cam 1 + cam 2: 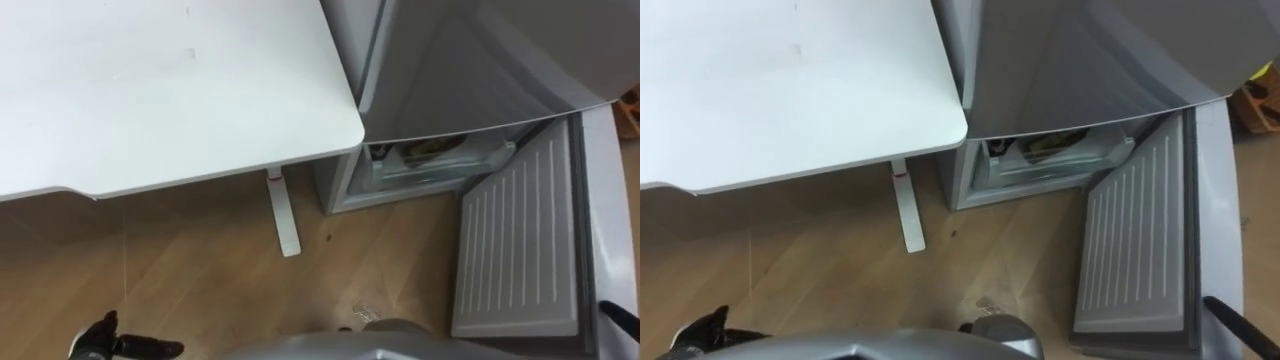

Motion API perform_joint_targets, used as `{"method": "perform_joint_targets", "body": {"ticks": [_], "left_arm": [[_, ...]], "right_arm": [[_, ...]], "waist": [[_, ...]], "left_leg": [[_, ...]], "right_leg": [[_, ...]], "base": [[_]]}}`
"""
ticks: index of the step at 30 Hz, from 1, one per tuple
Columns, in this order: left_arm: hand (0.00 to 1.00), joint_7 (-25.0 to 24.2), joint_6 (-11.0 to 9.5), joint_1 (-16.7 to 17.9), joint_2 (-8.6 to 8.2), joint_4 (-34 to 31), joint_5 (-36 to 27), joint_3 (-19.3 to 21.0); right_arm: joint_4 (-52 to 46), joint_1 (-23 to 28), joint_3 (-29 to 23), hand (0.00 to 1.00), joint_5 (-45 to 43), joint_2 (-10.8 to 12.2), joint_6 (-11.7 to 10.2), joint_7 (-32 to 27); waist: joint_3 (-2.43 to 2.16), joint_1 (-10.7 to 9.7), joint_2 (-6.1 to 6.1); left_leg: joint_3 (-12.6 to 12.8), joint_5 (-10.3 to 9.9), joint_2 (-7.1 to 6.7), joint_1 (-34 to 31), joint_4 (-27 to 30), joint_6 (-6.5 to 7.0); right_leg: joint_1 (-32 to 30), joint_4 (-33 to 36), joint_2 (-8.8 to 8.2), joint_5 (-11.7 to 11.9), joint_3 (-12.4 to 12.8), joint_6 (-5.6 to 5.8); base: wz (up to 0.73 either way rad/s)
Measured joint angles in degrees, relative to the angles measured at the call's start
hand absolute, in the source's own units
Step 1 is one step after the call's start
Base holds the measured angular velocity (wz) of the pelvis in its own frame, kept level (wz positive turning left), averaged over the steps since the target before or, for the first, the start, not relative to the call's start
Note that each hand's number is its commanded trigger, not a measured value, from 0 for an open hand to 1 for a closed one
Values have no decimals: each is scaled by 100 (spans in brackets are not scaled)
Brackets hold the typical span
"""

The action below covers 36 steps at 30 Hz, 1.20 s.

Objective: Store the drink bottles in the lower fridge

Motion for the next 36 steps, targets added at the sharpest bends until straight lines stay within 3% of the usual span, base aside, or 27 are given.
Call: {"method": "perform_joint_targets", "body": {"ticks": [2, 7, 9, 13, 14, 16, 21, 24, 32, 36], "left_arm": [[0, -43, -12, -5, -5, 6, -2, -167], [0, -93, -121, -34, -9, -2, 2, -371], [0, -93, -198, -50, -16, 110, 11, -479], [0, -90, -395, -128, -22, 275, 18, -756], [0, -90, -443, -144, -37, 362, 23, -794], [0, -87, -449, -150, -46, 402, 18, -863], [0, -86, -449, -31, -50, 390, 7, -861], [0, -86, -448, 0, -63, 389, 20, -863], [0, 28, -504, -48, -96, 396, 27, -882], [0, 14, -511, -118, -125, 395, -10, -1169]], "right_arm": [[-13, 1, 161, 0, 13, 74, -79, 75], [-434, 39, 712, 0, 74, 228, -188, 116], [-751, 72, 925, 0, 72, 307, -329, 237], [-1395, 19, 1486, 0, -130, 475, -557, 684], [-1407, -65, 1629, 0, -132, 483, -589, 852], [-1414, -207, 1847, 0, -161, 496, -590, 1088], [-1467, -259, 1960, 0, -164, 555, -529, 1209], [-1508, -265, 2047, 0, -134, 605, -484, 1244], [-1533, -207, 2486, 0, 1305, 924, -747, 1302], [-1764, -20, 2747, 0, 1923, 1051, -993, 1284]], "waist": [[45, 3, -13], [51, 73, -50], [56, 125, -34], [52, 219, 125], [24, 288, 161], [42, 340, 232], [70, 462, 200], [94, 471, 83], [85, 645, 40], [106, 772, 111]], "left_leg": [[-4, 1, -1, -5, 7, -1], [58, 0, 6, -20, -53, 1], [119, -1, 25, -44, -48, 2], [67, -1, 43, -107, 15, -1], [51, 0, 42, -102, 17, -2], [-15, 20, 30, -105, 9, -15], [-78, 102, -14, -109, 20, -39], [-77, 123, -6, -122, 40, -63], [-69, 143, 44, -151, 48, -99], [-61, 144, 74, -215, 113, -106]], "right_leg": [[-3, -1, 1, 0, 6, 0], [-78, -13, 63, 61, 74, -17], [-115, -22, 74, 101, 89, -32], [-123, -29, 67, 123, -5, -45], [-119, -27, 65, 123, -13, -45], [-116, -23, 59, 122, -64, -47], [-118, -23, 1, 95, -153, -89], [-121, -30, 11, 82, -166, -113], [-118, -107, 71, 131, -144, -178], [-128, -129, 92, 175, -139, -204]], "base": [[0], [-15], [-20], [7], [8], [11], [8], [0], [-3], [0]]}}
